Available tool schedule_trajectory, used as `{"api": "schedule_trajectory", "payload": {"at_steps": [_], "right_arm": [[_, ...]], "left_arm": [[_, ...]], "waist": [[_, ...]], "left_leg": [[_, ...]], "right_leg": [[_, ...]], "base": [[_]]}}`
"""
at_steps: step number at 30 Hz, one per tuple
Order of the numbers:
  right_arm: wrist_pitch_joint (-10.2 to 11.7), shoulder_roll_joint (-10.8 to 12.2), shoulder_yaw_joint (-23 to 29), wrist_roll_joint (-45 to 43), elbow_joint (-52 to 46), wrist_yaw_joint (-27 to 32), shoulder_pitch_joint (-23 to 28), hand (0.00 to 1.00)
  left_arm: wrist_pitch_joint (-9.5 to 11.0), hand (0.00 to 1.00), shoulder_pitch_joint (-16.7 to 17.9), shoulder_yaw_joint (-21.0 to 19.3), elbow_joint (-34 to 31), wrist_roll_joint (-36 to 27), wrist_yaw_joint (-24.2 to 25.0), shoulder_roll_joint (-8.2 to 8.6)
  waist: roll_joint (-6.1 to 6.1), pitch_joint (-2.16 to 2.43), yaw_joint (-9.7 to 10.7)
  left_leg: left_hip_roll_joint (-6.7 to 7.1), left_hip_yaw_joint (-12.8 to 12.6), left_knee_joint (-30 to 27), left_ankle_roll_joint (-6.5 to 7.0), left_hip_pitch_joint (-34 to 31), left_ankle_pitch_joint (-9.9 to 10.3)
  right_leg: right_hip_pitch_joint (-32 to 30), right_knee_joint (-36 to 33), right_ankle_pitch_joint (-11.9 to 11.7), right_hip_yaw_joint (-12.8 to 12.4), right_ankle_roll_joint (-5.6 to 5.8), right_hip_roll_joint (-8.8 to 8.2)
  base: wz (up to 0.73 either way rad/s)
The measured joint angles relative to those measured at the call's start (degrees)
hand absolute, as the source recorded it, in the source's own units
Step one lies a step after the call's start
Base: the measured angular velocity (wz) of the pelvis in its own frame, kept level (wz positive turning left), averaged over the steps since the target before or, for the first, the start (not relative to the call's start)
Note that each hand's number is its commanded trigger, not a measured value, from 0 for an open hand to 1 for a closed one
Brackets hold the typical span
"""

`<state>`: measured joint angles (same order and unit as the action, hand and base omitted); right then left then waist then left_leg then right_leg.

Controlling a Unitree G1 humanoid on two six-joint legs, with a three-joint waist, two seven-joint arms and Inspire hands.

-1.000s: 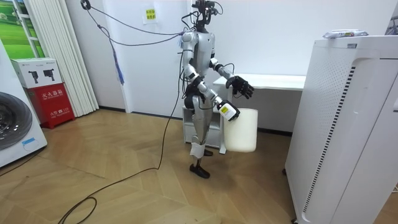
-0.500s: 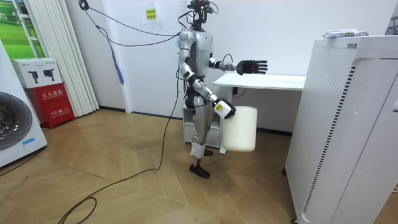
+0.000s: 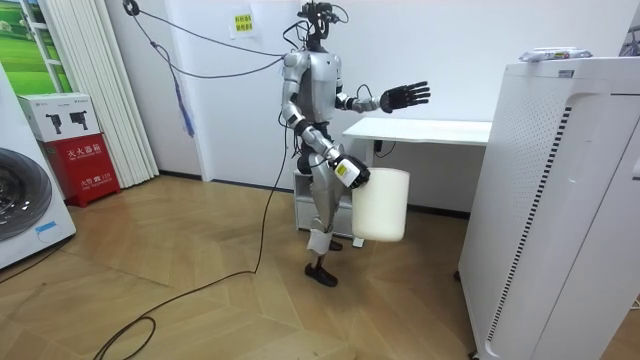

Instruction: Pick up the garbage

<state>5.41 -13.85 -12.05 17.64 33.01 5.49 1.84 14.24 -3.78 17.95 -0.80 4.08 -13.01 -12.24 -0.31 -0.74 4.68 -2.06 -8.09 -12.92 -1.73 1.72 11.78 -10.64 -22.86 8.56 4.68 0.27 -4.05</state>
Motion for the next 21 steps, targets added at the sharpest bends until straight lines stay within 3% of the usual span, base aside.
{"api": "schedule_trajectory", "payload": {"at_steps": [6, 8, 10, 15, 18, 21], "right_arm": [[0.0, 0.2, -0.1, -0.3, 0.1, -0.7, 0.0, 1.0], [0.0, 0.2, 0.3, -0.2, 0.3, -1.1, 0.0, 1.0], [0.1, 0.3, 0.3, -0.1, 0.9, -1.7, -0.2, 1.0], [0.1, 0.0, 0.3, 0.0, 3.0, -3.1, -0.5, 1.0], [0.1, -0.1, 0.3, 0.0, 3.1, -3.3, -0.5, 1.0], [0.1, 0.1, 0.2, -0.2, 3.1, -4.8, -1.4, 1.0]], "left_arm": [[0.1, 0.0, 0.0, -0.4, 0.4, 1.0, -0.4, -0.17], [0.7, 0.0, 0.0, -0.8, 0.8, 1.2, -0.4, 0.03], [1.5, 0.0, -0.1, -1.8, 1.8, 1.1, -0.5, 0.08], [1.6, 0.0, -0.2, -2.2, 4.0, 2.2, -0.5, -0.12], [1.6, 0.0, -0.2, -2.3, 4.3, 2.3, -0.5, -0.11], [1.7, 0.0, -0.2, -2.2, 4.3, 2.4, -1.5, 0.35]], "waist": [[-0.23, -0.13, -0.3], [-0.04, -0.19, -0.4], [0.31, -0.38, -1.9], [1.06, -0.8, -2.3], [1.94, -1.19, -3.3], [2.67, -1.28, -3.4]], "left_leg": [[0.31, -2.7, -1.3, 0.77, 0.8, 1.6], [0.01, -3.6, -1.4, 0.85, 0.9, 1.9], [-0.82, -5.6, -1.9, 0.88, 0.7, 2.5], [-1.71, -6.4, -4.7, 1.46, -0.7, 4.5], [-2.79, -6.9, -7.2, 1.84, -1.7, 6.8], [-3.22, -5.8, -9.5, 2.04, -2.3, 8.5]], "right_leg": [[-0.5, -0.6, -0.2, -2.0, 0.56, -0.03], [-0.5, 0.2, -0.8, -3.1, 0.74, 0.64], [-0.8, 1.4, -2.1, -3.1, 0.56, 1.27], [-1.4, 1.9, -3.1, -3.3, 0.94, 1.65], [-2.4, 0.8, -3.1, -2.3, 1.0, 1.75], [-5.5, -3.1, -2.8, 1.7, 0.6, 1.03]], "base": [[-0.27], [-0.3], [-0.46], [-0.17], [-0.28], [-0.28]]}}
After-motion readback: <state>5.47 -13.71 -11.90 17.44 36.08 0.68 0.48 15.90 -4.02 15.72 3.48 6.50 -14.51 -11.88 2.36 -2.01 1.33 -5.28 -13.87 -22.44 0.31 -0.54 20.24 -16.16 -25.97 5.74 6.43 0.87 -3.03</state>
